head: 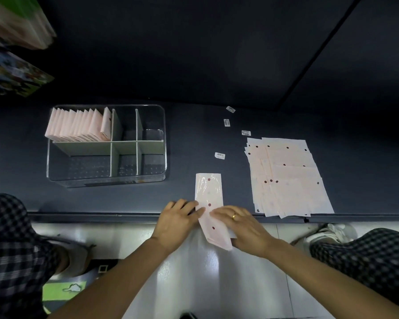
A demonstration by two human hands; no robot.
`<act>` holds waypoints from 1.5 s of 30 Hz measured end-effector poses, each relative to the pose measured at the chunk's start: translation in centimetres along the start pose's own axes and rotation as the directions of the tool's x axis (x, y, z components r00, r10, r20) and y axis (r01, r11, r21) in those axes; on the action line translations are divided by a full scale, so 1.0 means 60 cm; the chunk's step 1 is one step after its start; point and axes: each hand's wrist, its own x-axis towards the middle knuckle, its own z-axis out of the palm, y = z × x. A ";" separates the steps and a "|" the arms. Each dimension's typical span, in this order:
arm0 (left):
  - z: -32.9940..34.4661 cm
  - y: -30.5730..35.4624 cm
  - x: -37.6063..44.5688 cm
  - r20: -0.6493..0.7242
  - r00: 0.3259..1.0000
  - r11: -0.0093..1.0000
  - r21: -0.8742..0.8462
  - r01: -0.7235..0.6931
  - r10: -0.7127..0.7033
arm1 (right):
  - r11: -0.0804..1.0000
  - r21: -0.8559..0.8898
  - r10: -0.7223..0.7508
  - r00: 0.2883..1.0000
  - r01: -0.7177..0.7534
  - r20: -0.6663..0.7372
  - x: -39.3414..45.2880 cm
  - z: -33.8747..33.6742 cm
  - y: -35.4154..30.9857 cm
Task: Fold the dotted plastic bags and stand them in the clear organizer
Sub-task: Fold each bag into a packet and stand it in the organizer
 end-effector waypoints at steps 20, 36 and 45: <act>-0.003 0.031 0.038 0.175 0.689 0.596 -0.383 0.706 -0.703 | 0.611 0.524 0.716 0.697 -0.593 -0.046 0.097 -0.029 -0.026; 0.009 0.032 -0.006 0.441 0.897 0.999 0.030 0.011 -0.023 | 0.652 0.650 0.683 0.676 -0.391 -0.278 0.123 -0.060 -0.041; 0.010 0.031 -0.005 0.421 0.906 0.999 0.002 0.032 -0.030 | -0.006 1.000 0.715 0.699 -0.007 0.009 0.177 -0.077 -0.007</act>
